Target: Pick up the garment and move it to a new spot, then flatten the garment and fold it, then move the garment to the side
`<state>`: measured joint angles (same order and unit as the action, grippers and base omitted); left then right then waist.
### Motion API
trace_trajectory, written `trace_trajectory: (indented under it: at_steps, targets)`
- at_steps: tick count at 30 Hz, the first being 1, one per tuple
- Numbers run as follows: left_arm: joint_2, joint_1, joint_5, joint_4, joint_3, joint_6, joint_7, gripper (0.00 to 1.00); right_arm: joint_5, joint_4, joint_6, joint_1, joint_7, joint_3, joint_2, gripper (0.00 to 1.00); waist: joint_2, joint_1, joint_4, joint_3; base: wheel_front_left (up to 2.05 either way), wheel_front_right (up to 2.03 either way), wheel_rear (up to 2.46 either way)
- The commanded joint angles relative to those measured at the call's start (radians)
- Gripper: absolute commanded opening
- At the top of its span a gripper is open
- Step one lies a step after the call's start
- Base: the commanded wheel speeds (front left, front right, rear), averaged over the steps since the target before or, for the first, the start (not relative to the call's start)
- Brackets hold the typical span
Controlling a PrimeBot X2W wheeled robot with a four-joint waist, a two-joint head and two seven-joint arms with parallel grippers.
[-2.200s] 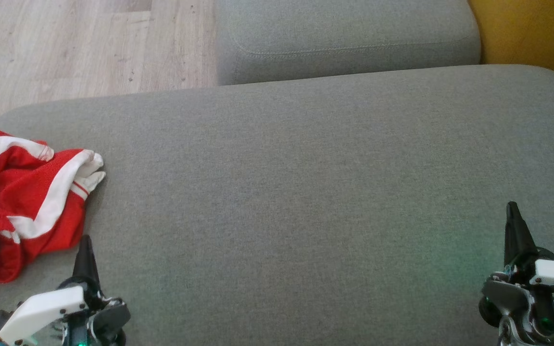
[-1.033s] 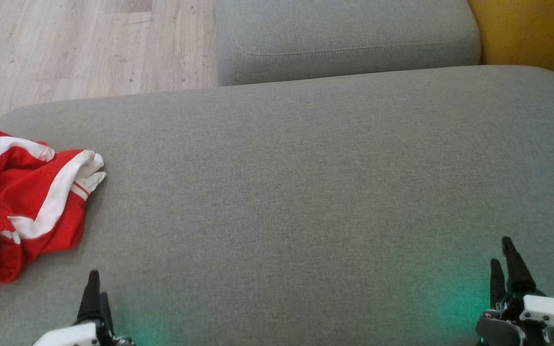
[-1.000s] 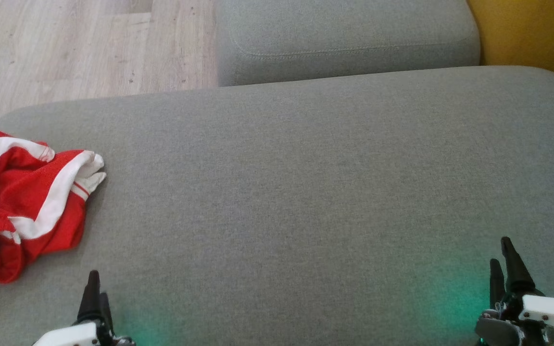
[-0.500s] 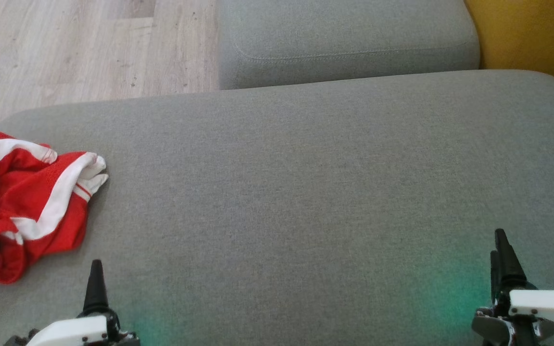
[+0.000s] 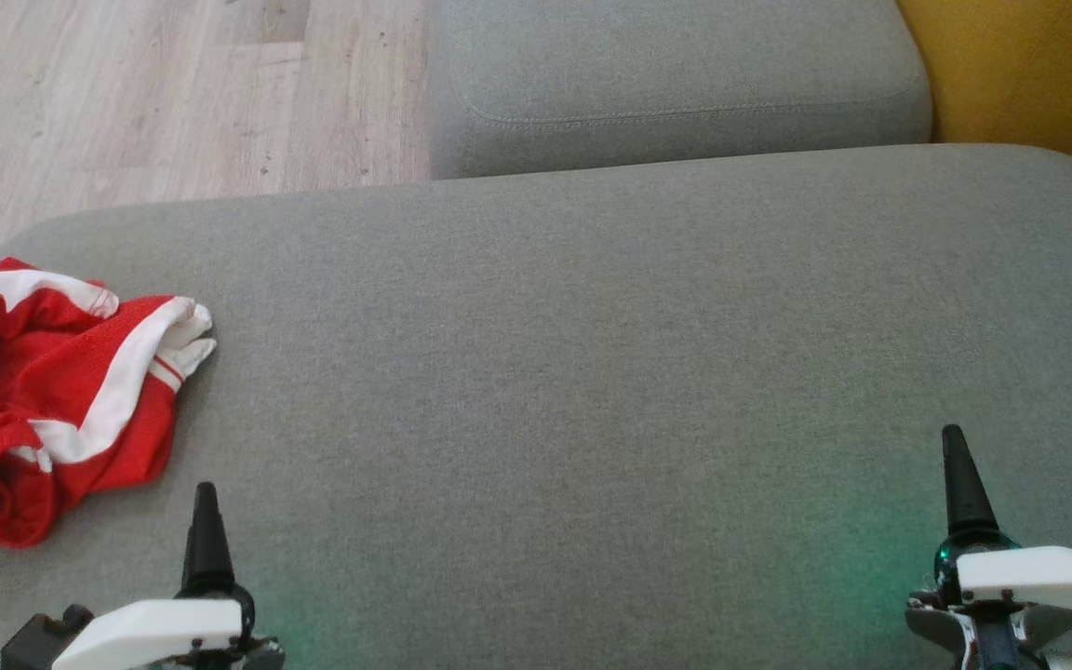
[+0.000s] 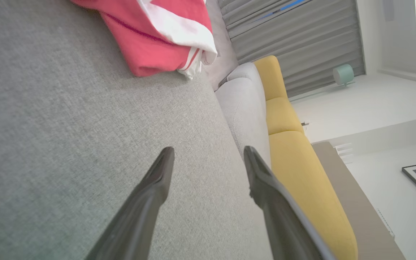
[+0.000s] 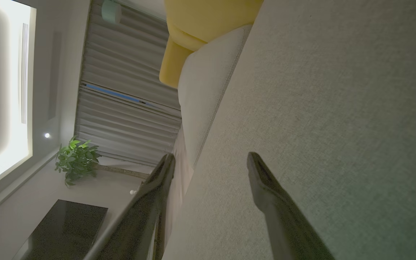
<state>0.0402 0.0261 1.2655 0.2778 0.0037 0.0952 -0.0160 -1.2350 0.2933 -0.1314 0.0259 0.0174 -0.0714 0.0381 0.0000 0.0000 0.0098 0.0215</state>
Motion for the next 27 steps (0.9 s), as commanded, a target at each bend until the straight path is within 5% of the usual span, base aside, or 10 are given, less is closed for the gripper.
trace_trajectory:
  at_steps: [1, 27]
  targets:
    - [0.006, -0.026, -0.041, -0.047, 0.002, -0.006, 0.012, 1.00, 0.044, -0.048, 0.000, -0.026, -0.013, 0.012, 0.004, 1.00, 0.0000, 0.0000, 0.001, 0.002, 0.00, 0.00, 0.00]
    - [0.007, -0.001, -0.369, -0.098, -0.049, -0.037, 0.089, 1.00, 0.392, -0.110, 0.000, 0.001, -0.090, 0.081, 0.007, 1.00, 0.0000, 0.0000, 0.019, 0.041, 0.00, 0.00, 0.00]
